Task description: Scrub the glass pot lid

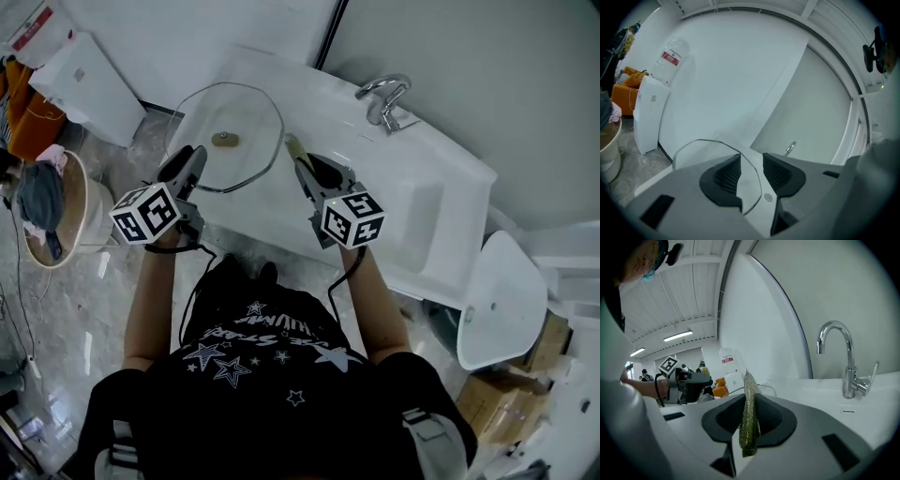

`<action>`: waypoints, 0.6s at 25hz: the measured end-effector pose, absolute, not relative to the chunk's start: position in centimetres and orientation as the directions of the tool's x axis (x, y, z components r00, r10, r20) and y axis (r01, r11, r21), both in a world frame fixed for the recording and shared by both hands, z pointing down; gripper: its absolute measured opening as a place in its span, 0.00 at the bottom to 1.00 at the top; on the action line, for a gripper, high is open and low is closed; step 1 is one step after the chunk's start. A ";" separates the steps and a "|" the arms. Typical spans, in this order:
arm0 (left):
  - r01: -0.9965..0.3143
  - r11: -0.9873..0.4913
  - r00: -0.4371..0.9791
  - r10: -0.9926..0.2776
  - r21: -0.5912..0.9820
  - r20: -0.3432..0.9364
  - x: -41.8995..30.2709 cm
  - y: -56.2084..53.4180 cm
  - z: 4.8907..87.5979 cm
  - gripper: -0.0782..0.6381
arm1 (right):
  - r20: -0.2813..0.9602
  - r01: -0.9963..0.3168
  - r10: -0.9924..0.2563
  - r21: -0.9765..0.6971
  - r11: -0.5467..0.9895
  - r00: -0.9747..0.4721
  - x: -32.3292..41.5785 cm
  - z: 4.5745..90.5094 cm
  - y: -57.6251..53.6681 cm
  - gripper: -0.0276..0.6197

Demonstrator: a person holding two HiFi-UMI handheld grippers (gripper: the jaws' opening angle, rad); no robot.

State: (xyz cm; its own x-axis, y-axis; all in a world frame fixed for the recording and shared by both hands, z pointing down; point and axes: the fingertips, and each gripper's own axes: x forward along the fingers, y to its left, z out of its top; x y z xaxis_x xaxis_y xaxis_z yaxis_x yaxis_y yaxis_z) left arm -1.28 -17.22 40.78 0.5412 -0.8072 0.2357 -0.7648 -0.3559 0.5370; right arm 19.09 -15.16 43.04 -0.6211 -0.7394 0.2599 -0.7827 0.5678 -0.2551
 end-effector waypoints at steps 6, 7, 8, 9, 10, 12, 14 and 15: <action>-0.741 -0.411 0.612 -0.739 0.530 0.282 3.2 -16.2 42.8 0.32 | 0.304 -0.813 -0.755 -0.263 0.519 -0.581 20.8 45.5 -13.4 0.15; -0.733 -0.421 0.628 -0.722 0.534 0.292 4.0 -16.0 43.2 0.32 | 0.312 -0.818 -0.757 -0.263 0.512 -0.574 20.9 45.8 -13.3 0.15; -0.724 -0.434 0.645 -0.703 0.536 0.301 4.7 -15.9 43.6 0.31 | 0.314 -0.822 -0.761 -0.264 0.504 -0.567 21.0 46.0 -13.2 0.15; -0.717 -0.448 0.659 -0.687 0.534 0.307 5.2 -15.7 43.8 0.31 | 0.315 -0.827 -0.766 -0.266 0.496 -0.561 21.0 46.1 -13.0 0.15; -0.714 -0.459 0.666 -0.677 0.529 0.313 5.4 -15.5 44.0 0.30 | 0.316 -0.830 -0.770 -0.269 0.488 -0.555 21.0 46.2 -12.8 0.15; -0.720 -0.472 0.668 -0.671 0.509 0.323 5.2 -14.8 44.1 0.25 | 0.321 -0.836 -0.774 -0.271 0.477 -0.545 20.5 46.3 -12.1 0.15; -0.728 -0.486 0.666 -0.667 0.483 0.333 4.8 -13.9 44.0 0.22 | 0.327 -0.842 -0.778 -0.270 0.467 -0.536 19.9 46.3 -11.2 0.15; -0.735 -0.494 0.663 -0.668 0.464 0.338 4.5 -13.4 43.9 0.20 | 0.328 -0.845 -0.780 -0.268 0.464 -0.532 19.6 46.2 -10.8 0.15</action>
State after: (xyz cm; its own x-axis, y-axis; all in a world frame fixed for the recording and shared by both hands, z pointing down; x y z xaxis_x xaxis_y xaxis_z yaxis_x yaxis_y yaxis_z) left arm 4.50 -13.36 43.94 0.6628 -0.6681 0.3382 -0.7351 -0.4944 0.4640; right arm 19.56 -10.78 46.18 -0.5324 -0.7805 0.3276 -0.8446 0.4638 -0.2676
